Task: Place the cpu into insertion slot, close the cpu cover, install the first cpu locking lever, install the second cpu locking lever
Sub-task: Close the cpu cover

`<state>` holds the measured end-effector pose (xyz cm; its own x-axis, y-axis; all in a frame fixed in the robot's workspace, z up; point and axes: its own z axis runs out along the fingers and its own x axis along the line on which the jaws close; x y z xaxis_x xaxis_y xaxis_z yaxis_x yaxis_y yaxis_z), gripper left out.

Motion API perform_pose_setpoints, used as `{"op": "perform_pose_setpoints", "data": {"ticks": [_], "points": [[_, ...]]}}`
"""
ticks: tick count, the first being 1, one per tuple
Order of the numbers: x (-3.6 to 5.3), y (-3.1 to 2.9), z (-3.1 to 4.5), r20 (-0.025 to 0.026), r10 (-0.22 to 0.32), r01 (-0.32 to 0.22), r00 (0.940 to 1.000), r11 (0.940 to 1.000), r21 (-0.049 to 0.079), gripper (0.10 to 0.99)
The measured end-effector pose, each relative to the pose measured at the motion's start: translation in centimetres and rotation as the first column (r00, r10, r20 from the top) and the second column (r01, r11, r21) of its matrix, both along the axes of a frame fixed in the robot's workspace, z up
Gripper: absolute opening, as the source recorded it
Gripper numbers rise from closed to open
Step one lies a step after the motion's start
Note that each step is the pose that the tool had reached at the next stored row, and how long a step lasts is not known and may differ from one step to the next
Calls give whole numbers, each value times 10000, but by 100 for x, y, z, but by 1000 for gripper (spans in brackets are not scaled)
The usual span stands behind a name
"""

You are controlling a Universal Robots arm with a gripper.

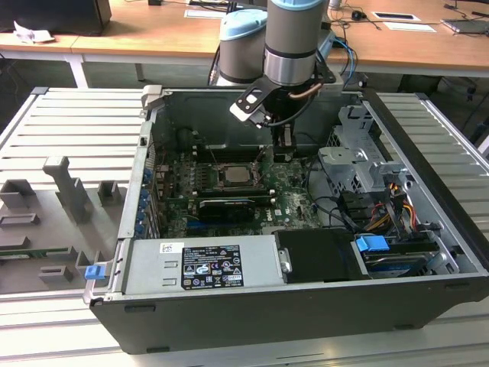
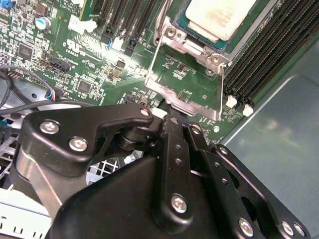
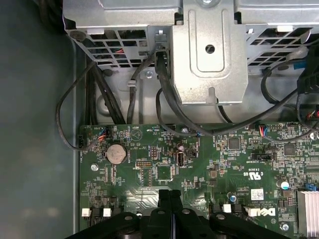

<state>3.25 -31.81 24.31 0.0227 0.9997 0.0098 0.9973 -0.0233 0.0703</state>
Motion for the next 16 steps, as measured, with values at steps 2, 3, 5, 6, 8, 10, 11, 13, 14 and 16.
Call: {"op": "perform_pose_setpoints", "data": {"ticks": [2,3,5,6,8,10,11,13,14,16], "points": [[-2,0,0,0,1,-1,10000,10000,0,106],[-2,0,0,0,2,-2,10000,10000,0,106],[-3,0,0,0,0,0,10000,10000,0,106],[-5,0,0,0,0,0,10000,10000,0,106],[-24,0,0,0,0,0,10000,10000,0,106],[-30,0,0,0,0,0,10000,10000,-1,106],[-34,0,0,0,0,0,10000,10000,0,106],[-42,0,0,0,1,-1,10000,10000,0,106],[-48,0,0,0,1,-1,10000,10000,0,106],[-56,0,0,0,0,0,10000,10000,0,106]]}}
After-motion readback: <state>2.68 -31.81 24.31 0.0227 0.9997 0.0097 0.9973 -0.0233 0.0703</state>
